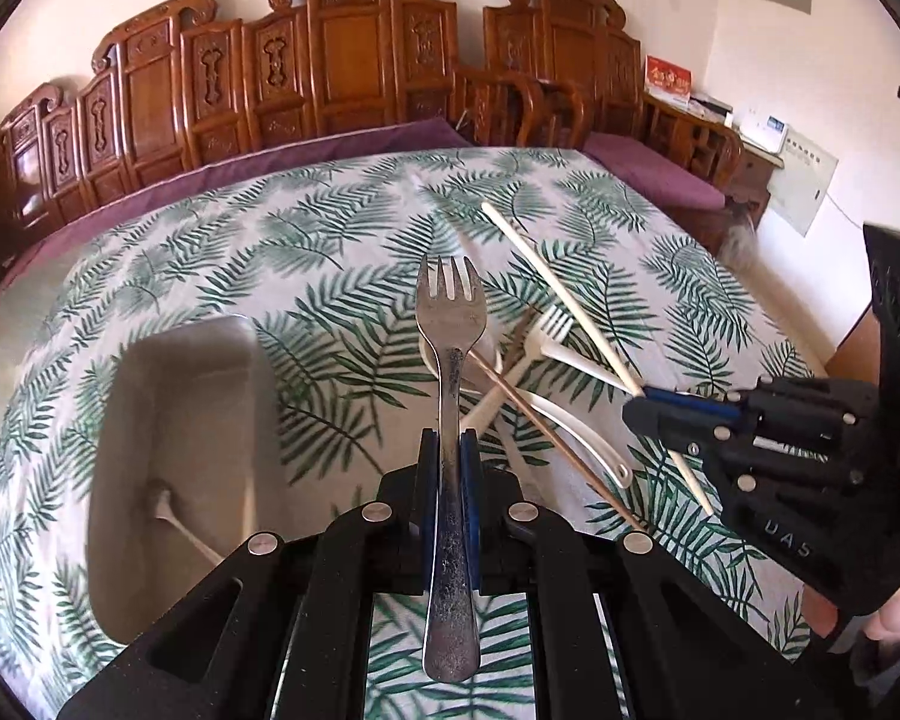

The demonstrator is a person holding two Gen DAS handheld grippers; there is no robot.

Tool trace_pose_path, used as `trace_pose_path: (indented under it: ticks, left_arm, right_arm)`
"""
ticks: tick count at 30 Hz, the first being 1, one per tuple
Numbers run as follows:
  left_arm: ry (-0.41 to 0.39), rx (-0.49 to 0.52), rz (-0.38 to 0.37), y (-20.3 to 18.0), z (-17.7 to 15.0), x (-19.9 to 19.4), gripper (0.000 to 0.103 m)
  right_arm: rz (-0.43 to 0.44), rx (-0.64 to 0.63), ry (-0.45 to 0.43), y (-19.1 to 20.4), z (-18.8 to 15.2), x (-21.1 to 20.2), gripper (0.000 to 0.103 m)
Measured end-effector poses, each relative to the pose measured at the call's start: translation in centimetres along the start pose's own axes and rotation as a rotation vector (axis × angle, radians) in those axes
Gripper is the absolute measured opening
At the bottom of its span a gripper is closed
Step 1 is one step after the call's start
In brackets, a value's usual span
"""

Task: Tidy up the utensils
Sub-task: 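Carry the steel fork into the grey tray and release it with the left tool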

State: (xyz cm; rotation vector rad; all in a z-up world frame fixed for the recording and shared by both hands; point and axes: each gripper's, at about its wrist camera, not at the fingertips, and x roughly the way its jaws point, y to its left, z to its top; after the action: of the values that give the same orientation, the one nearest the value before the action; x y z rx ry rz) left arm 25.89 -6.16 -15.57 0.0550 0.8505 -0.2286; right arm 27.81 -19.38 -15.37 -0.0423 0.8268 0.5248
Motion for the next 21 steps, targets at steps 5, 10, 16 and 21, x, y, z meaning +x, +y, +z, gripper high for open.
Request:
trace_pose_path:
  ticks: [5,10,16,21]
  left_arm:
    - [-0.023,-0.007,0.006,2.2,0.1,-1.4,0.007]
    - [-0.037,-0.02,0.017,4.6,0.1,-2.0,0.007]
    - [-0.046,-0.045,0.049,7.8,-0.5,-1.9,0.007]
    - [-0.038,-0.11,0.049,10.5,-1.2,-1.2,0.007]
  right_arm:
    - [-0.005,-0.023,0.007,1.0,-0.2,0.2,0.006]
    - [0.005,-0.029,0.013,1.9,-0.4,0.3,0.006]
    - [-0.016,-0.06,-0.001,2.8,-0.5,0.6,0.006]
    - [-0.013,-0.058,-0.003,3.2,-0.3,1.2,0.006]
